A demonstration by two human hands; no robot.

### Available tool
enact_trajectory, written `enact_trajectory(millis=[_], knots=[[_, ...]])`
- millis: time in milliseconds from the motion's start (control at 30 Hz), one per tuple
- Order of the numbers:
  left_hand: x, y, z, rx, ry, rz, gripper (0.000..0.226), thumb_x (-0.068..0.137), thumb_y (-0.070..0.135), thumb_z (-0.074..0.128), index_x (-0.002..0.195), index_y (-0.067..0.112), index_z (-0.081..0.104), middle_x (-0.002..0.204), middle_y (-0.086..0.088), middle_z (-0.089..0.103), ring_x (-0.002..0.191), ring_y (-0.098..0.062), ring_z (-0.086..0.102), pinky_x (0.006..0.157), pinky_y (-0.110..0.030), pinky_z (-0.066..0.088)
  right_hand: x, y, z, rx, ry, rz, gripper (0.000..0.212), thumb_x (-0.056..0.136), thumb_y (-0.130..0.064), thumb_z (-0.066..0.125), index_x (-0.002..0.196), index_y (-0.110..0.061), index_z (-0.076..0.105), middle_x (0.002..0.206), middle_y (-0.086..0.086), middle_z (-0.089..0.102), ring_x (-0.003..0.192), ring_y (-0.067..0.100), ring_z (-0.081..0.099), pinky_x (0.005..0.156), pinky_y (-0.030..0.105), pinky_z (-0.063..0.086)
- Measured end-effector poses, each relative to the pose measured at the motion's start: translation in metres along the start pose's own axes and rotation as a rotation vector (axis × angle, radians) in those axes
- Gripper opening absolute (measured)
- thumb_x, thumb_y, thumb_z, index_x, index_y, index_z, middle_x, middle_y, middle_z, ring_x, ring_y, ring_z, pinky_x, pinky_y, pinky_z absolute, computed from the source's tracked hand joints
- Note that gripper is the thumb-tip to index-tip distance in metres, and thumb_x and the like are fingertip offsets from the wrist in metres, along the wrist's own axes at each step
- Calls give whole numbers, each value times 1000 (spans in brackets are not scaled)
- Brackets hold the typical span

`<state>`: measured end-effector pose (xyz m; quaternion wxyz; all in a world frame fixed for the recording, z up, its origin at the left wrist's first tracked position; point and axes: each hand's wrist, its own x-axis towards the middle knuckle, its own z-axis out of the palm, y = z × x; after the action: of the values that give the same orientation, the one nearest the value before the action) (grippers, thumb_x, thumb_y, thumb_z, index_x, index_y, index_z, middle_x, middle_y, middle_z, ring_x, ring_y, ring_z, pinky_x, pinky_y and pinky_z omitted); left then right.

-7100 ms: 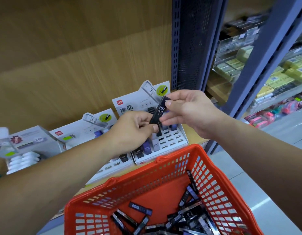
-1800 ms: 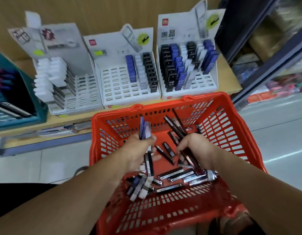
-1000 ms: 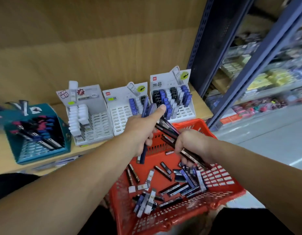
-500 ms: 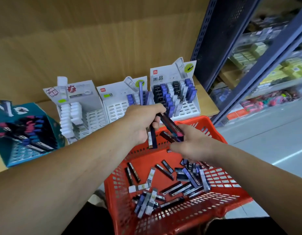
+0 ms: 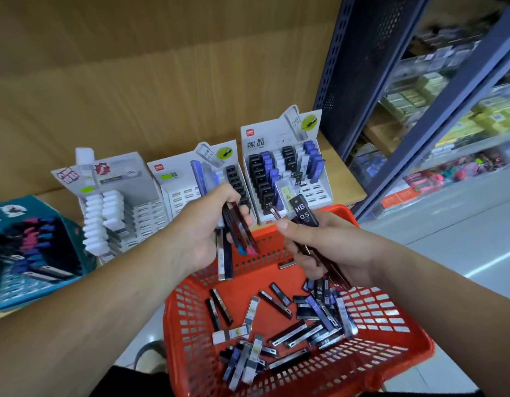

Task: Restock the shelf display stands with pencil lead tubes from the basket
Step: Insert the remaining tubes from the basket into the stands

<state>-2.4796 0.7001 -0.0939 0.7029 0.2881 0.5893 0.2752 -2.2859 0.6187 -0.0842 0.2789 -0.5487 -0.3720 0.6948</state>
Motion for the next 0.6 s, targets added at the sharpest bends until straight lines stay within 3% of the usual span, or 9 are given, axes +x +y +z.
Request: enact_trajectory(millis=[167, 300, 367, 467, 600], knots=[[-1, -1, 2, -6, -96, 4, 16, 88, 17, 71, 75, 17, 61, 64, 0, 54, 50, -14, 47, 46, -26, 40, 0, -2, 2, 31, -69, 4, 33, 98, -36, 67, 84, -11, 52, 59, -2, 51, 48, 12, 43, 46, 24, 32], [1, 1, 4, -37, -127, 46, 30, 85, 10, 76, 60, 15, 60, 55, -3, 46, 45, -15, 44, 61, -31, 49, 0, -3, 1, 10, -113, 7, 20, 91, -28, 77, 72, -32, 72, 56, -1, 46, 47, 14, 38, 48, 28, 29], [1, 4, 7, -103, -122, 41, 25, 86, 8, 76, 67, 15, 62, 57, -2, 47, 45, -13, 44, 51, -27, 48, 2, -2, 0, 32, -103, 29, 14, 89, -22, 81, 79, -27, 71, 58, 0, 45, 48, 14, 37, 48, 29, 27], [1, 9, 17, -170, -102, 14, 20, 88, 8, 75, 76, 15, 61, 60, 0, 47, 45, -10, 40, 37, -19, 34, 4, -3, -4, 48, -82, 54, 23, 92, -14, 76, 80, -14, 56, 60, 0, 46, 46, 14, 35, 48, 29, 22], [-4, 17, 34, -15, -14, 153, 15, 84, 9, 80, 89, 8, 66, 59, -2, 47, 44, -13, 40, 38, -21, 31, 1, -11, -6, 73, -95, 54, 11, 95, -3, 63, 93, -13, 58, 63, 1, 45, 48, 15, 31, 47, 28, 19]])
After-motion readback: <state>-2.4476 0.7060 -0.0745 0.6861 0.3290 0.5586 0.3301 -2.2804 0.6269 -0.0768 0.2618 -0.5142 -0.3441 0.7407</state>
